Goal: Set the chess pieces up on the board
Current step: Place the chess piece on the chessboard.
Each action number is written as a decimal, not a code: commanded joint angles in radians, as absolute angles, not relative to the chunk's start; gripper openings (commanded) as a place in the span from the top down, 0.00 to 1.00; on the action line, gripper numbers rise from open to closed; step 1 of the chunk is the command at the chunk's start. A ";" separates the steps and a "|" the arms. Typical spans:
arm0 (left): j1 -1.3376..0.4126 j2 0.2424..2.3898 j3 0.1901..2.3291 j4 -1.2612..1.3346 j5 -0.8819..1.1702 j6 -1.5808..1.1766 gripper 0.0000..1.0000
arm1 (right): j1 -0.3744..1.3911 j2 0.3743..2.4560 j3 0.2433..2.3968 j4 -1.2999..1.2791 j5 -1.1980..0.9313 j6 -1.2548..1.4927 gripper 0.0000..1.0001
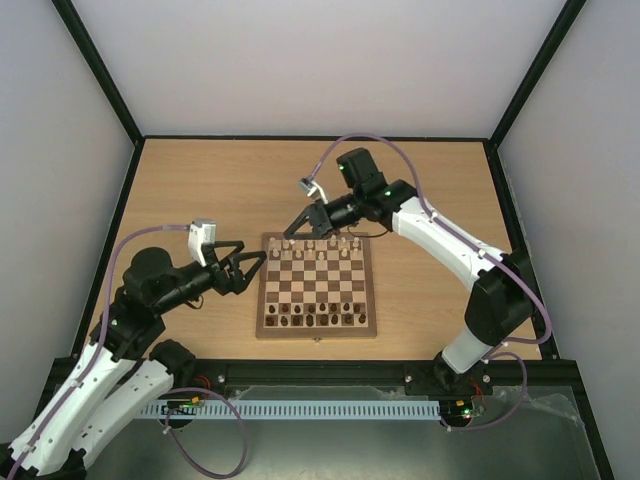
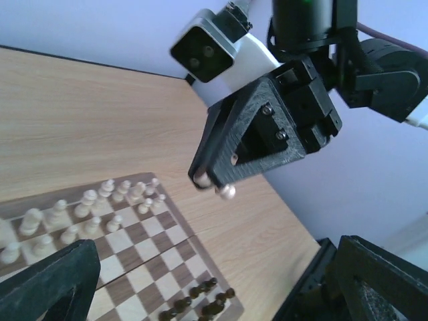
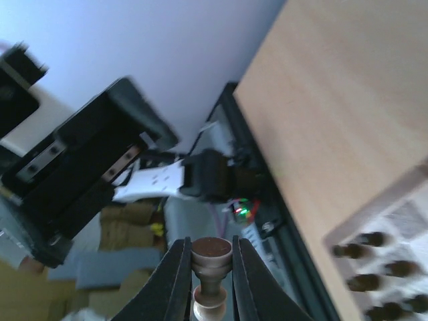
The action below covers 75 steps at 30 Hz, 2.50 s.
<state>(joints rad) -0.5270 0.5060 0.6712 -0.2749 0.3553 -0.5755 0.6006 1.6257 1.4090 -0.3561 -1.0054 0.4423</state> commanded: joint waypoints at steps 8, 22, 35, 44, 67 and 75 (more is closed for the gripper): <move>-0.525 0.441 0.636 -0.276 0.391 -0.590 0.01 | 0.678 1.591 1.408 -0.229 -1.178 0.527 0.90; -0.525 0.465 0.621 -0.315 0.204 -0.590 0.03 | 0.688 1.690 1.501 -0.368 -0.989 0.540 0.91; -0.524 0.593 0.683 -0.454 0.045 -0.654 0.03 | 0.710 1.725 1.575 -0.884 -0.108 0.327 0.91; -0.524 0.647 0.657 -0.378 0.124 -0.633 0.03 | 0.762 1.675 1.459 -1.048 0.025 0.409 0.91; -0.523 0.661 0.602 -0.332 0.191 -0.601 0.02 | 0.861 1.935 1.586 -1.152 0.188 0.435 0.85; -0.524 0.673 0.601 -0.327 0.184 -0.604 0.02 | 0.867 1.885 1.439 -0.952 0.191 0.360 0.87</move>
